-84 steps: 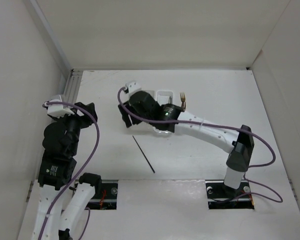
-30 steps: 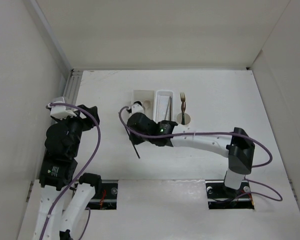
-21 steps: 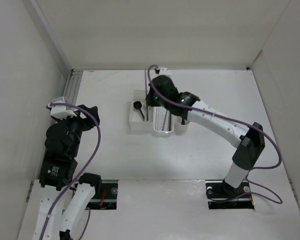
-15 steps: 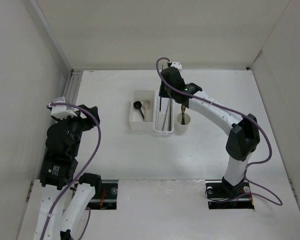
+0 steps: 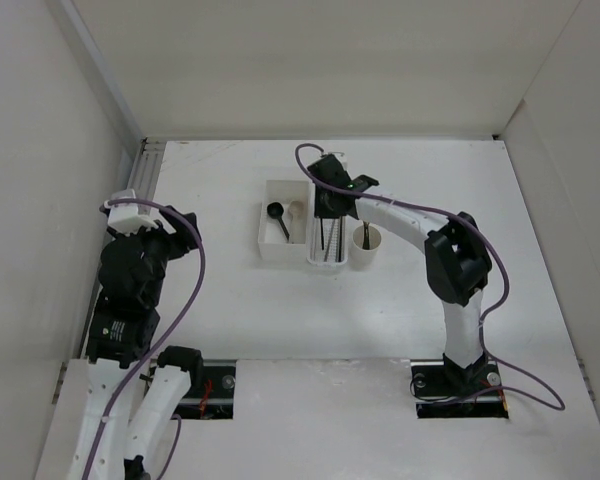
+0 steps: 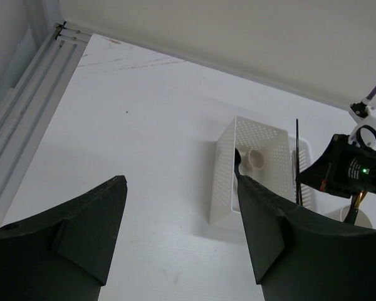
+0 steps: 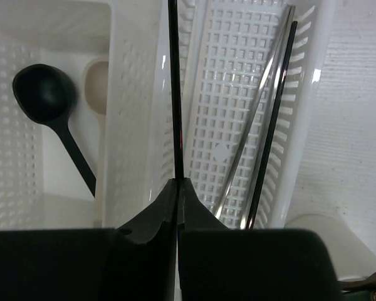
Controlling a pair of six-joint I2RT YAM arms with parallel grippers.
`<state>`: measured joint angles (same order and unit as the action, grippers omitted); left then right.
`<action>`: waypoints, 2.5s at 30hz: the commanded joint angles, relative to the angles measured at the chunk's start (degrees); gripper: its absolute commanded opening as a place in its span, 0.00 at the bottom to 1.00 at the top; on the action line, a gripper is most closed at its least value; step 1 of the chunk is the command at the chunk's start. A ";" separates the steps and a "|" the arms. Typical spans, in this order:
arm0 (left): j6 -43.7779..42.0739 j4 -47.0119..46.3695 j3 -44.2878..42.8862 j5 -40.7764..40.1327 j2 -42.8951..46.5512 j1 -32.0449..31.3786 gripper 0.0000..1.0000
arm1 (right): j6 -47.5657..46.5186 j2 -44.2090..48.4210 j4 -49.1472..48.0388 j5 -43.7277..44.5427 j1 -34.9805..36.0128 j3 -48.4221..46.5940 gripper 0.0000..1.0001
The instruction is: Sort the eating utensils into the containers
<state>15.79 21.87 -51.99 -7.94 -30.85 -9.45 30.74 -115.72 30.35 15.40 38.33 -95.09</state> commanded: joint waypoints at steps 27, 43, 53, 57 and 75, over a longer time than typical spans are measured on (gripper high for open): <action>0.56 -3.76 0.57 0.83 0.17 0.83 0.69 | -2.87 13.65 12.54 16.15 3.07 -12.31 0.58; -4.81 -5.34 0.04 -3.57 1.85 0.84 0.72 | -10.53 41.71 23.87 0.49 -39.98 4.91 1.00; -6.56 -5.34 0.57 -4.10 2.99 2.60 0.73 | -10.00 43.30 31.69 12.01 -40.61 3.24 1.00; -7.09 -5.87 0.57 -4.10 3.51 3.21 0.74 | -10.00 43.30 34.42 13.25 -40.61 4.56 1.00; -8.67 -5.87 0.57 -2.95 4.13 5.41 0.74 | -12.72 49.63 31.44 9.83 -40.61 9.74 1.00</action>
<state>7.92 18.85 -51.11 -11.20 -27.16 -4.38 19.35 -66.98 63.66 26.35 -2.55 -86.94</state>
